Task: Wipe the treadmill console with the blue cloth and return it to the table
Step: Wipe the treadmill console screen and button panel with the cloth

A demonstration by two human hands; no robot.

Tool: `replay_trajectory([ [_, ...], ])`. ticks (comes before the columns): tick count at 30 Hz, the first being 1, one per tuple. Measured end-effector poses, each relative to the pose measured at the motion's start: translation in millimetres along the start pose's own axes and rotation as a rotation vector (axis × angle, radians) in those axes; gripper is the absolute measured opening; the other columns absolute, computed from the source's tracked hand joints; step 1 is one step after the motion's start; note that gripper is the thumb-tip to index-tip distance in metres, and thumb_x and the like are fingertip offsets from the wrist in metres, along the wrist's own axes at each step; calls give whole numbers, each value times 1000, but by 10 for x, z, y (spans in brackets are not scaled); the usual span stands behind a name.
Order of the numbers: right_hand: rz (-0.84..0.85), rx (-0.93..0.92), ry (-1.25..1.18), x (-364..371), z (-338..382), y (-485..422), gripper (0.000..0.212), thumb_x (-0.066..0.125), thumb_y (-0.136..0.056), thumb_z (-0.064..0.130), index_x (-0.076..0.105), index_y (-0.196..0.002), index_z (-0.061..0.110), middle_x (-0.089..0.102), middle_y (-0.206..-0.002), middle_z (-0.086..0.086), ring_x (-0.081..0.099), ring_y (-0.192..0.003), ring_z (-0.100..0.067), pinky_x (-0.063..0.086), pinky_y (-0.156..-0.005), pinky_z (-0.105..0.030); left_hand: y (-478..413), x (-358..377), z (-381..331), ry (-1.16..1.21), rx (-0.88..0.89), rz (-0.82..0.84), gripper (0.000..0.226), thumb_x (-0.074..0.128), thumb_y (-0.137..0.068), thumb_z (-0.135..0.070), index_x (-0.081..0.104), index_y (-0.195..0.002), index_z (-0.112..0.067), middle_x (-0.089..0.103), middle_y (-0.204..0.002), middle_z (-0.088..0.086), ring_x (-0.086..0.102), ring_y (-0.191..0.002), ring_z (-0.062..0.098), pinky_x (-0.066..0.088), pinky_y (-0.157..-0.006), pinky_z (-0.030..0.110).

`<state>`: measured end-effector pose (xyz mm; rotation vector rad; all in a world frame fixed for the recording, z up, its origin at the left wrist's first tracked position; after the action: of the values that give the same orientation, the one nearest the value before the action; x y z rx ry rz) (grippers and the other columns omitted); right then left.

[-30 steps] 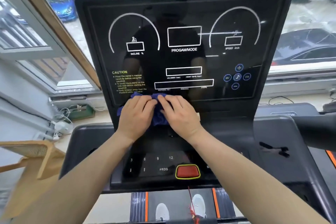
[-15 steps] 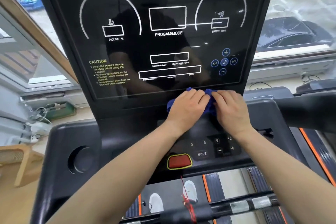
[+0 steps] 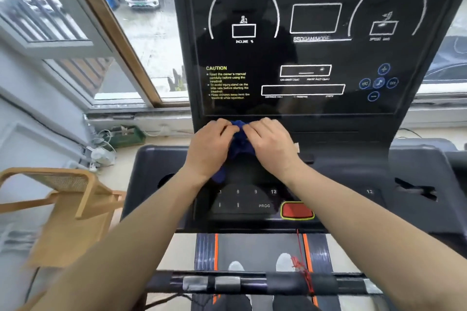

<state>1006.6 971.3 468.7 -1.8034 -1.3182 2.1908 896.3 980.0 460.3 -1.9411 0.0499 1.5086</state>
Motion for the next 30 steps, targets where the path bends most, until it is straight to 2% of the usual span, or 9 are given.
replay_trajectory([
  [2,83,-5,-57,93,153,-135,15,65,-87,5,71,-101,6,66,-88,-9,60,-78,-31,49,-66,-41,162,-70,146,17,-114,73,25,53,-91,-19,70,-105,-8,66,-96,9,63,-78,30,55,-61,42],
  [5,205,-28,-181,197,439,-171,24,74,-82,9,73,-105,12,64,-92,-7,58,-81,-29,50,-66,-39,562,-119,324,142,-335,217,23,59,-94,-23,67,-115,-16,64,-105,4,63,-92,26,52,-72,39],
  [9,379,16,-225,380,657,288,23,68,-89,17,73,-110,13,62,-100,-9,58,-87,-34,53,-67,-41,1006,47,229,168,-401,310,23,57,-97,-34,69,-115,-25,63,-111,-2,62,-100,23,52,-78,38],
  [12,327,167,-287,380,585,624,20,61,-94,24,75,-102,12,63,-96,-8,59,-81,-32,55,-67,-42,1089,176,94,118,-447,309,23,54,-97,-40,67,-110,-26,61,-106,0,63,-95,26,54,-73,40],
  [14,258,181,-281,254,609,823,25,55,-96,28,75,-94,13,63,-90,-6,58,-77,-29,53,-69,-41,1173,205,-100,58,-409,334,23,51,-96,-41,64,-106,-25,61,-103,1,64,-91,26,54,-67,39],
  [17,202,49,-280,0,821,1146,25,55,-97,24,74,-97,8,66,-89,-7,59,-78,-28,52,-76,-39,1404,146,-433,32,-284,324,25,48,-92,-40,63,-96,-21,58,-91,2,62,-80,26,52,-54,39],
  [21,273,-111,-199,117,831,1228,28,57,-98,22,70,-114,4,67,-106,-9,62,-93,-29,51,-88,-36,1405,216,-442,-63,-154,260,26,49,-95,-38,61,-93,-15,57,-87,6,59,-71,27,47,-46,38],
  [26,313,54,-157,358,466,805,30,64,-91,15,69,-120,9,66,-116,-5,62,-102,-28,56,-79,-36,997,353,-212,-170,-425,199,22,50,-97,-35,59,-95,-15,57,-89,7,61,-71,28,37,-41,35],
  [30,302,36,-162,224,444,1082,30,61,-89,10,72,-116,4,70,-116,-11,68,-102,-31,53,-92,-36,1126,347,-531,-183,-494,128,17,56,-98,-32,57,-90,-16,57,-87,6,57,-69,26,39,-45,37],
])
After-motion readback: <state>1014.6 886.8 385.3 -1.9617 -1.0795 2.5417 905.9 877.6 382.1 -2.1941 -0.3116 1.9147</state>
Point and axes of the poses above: each hand's wrist, its own y-axis away from the middle knuckle, its own x-axis out of the palm, z = x × y, the point moved 9 cm from there along -y, towards the middle knuckle
